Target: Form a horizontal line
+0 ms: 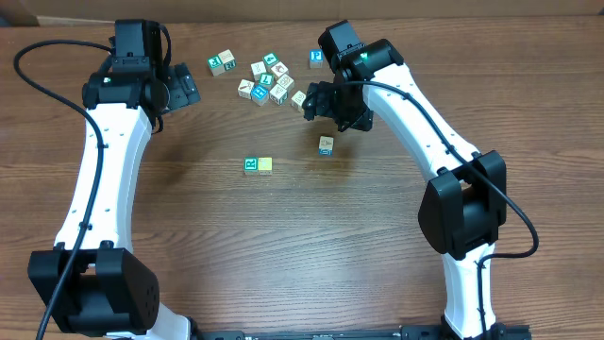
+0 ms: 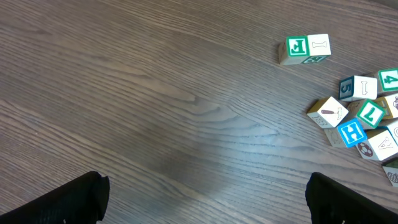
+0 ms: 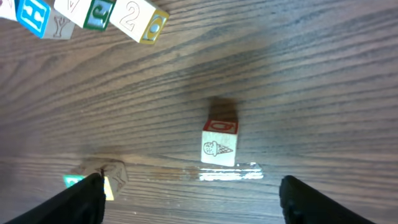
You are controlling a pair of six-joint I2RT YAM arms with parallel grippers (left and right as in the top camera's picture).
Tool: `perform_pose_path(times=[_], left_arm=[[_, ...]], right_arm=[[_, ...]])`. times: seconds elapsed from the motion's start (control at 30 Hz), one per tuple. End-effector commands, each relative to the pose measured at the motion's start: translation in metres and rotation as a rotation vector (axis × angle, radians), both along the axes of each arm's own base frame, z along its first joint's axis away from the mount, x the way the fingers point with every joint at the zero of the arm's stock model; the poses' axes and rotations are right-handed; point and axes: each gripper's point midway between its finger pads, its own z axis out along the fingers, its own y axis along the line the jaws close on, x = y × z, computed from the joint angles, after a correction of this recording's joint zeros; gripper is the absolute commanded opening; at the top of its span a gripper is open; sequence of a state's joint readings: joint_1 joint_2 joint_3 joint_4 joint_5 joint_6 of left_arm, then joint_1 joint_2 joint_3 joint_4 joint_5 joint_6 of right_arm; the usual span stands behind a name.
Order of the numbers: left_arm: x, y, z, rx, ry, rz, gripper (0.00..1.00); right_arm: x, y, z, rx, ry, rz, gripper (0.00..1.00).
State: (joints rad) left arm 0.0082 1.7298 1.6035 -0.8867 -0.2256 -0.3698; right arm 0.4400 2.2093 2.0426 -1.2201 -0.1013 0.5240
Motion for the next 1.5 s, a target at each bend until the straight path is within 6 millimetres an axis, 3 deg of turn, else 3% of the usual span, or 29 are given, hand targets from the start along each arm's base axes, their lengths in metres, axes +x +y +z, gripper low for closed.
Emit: perform_pose_path(times=[0.0, 0.2, 0.33, 0.47, 0.63, 0.9, 1.23, 1.47], left_arm=[[0.000, 0.002, 0.000, 0.017, 0.001, 0.004, 0.99], [0.001, 0.002, 0.000, 0.017, 0.001, 0.003, 1.00], [0.000, 0.002, 0.000, 0.017, 0.001, 0.004, 1.00], [0.000, 0.002, 0.000, 0.017, 0.001, 0.004, 1.00], [0.000, 0.002, 0.000, 0.017, 0.001, 0.004, 1.00], [0.000, 0.002, 0.000, 0.017, 0.001, 0.004, 1.00], [0.000, 0.002, 0.000, 0.017, 0.001, 0.004, 0.99], [0.000, 0.002, 0.000, 0.017, 0.001, 0.004, 1.00]], right_arm=[[0.003, 0.005, 0.013, 0.027, -0.031, 0.008, 0.84], [-0.002, 0.007, 0.003, 0.016, -0.004, 0.010, 0.74], [-0.013, 0.012, -0.018, -0.023, 0.038, 0.029, 0.74], [-0.013, 0.007, -0.034, -0.139, 0.012, 0.017, 0.73], [-0.016, 0.009, -0.047, -0.180, 0.024, 0.004, 0.64], [-0.017, -0.001, -0.076, -0.224, 0.050, -0.026, 0.64], [-0.017, -0.002, -0.096, -0.219, 0.041, -0.028, 0.56], [-0.013, -0.008, -0.096, -0.254, 0.018, -0.036, 0.54]])
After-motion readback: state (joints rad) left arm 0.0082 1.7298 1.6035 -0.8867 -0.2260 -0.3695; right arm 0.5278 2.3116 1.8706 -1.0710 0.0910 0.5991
